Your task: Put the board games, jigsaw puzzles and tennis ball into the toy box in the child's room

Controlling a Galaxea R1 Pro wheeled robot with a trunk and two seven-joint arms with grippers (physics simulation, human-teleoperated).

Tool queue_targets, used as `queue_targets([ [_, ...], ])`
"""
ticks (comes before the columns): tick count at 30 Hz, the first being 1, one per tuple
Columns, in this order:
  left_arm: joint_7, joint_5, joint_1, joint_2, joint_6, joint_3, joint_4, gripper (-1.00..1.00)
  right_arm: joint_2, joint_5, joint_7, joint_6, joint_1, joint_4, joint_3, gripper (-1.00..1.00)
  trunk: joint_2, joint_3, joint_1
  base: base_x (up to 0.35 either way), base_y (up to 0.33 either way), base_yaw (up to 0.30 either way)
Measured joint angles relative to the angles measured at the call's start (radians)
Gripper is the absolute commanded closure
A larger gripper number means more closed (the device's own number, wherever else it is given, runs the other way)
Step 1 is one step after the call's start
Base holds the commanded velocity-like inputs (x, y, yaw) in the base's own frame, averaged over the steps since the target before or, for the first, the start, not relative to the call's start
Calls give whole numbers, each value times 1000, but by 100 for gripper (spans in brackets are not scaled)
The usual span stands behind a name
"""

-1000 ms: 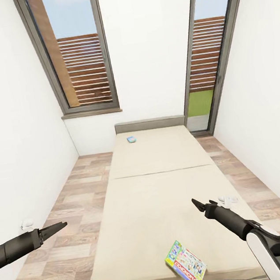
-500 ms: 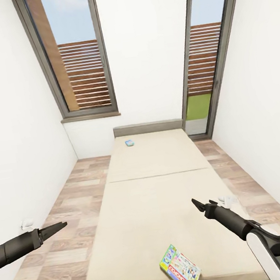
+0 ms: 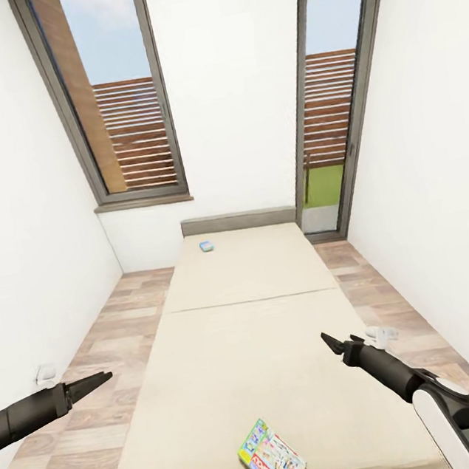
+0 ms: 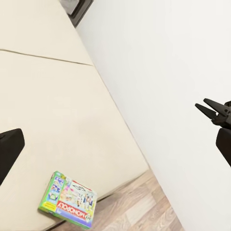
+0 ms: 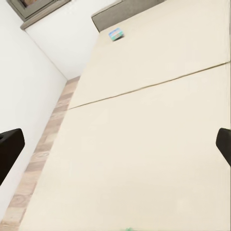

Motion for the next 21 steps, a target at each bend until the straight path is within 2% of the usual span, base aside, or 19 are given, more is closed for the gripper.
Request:
queue_targets([
  [11, 0, 0, 0, -1, 0, -1, 0, -100, 0, 0, 0, -3, 0, 0, 0, -100, 0, 18, 0, 0, -303, 29],
  [17, 0, 1, 0, -1, 0, -1, 0, -100, 2, 0, 0, -4, 0, 0, 0, -100, 0, 28, 0, 0, -303, 138],
  [21, 0, 2, 0, -1, -1, -1, 0, -100, 13, 2, 0, -4, 0, 0, 0, -100, 0, 34, 0, 0, -303, 175],
])
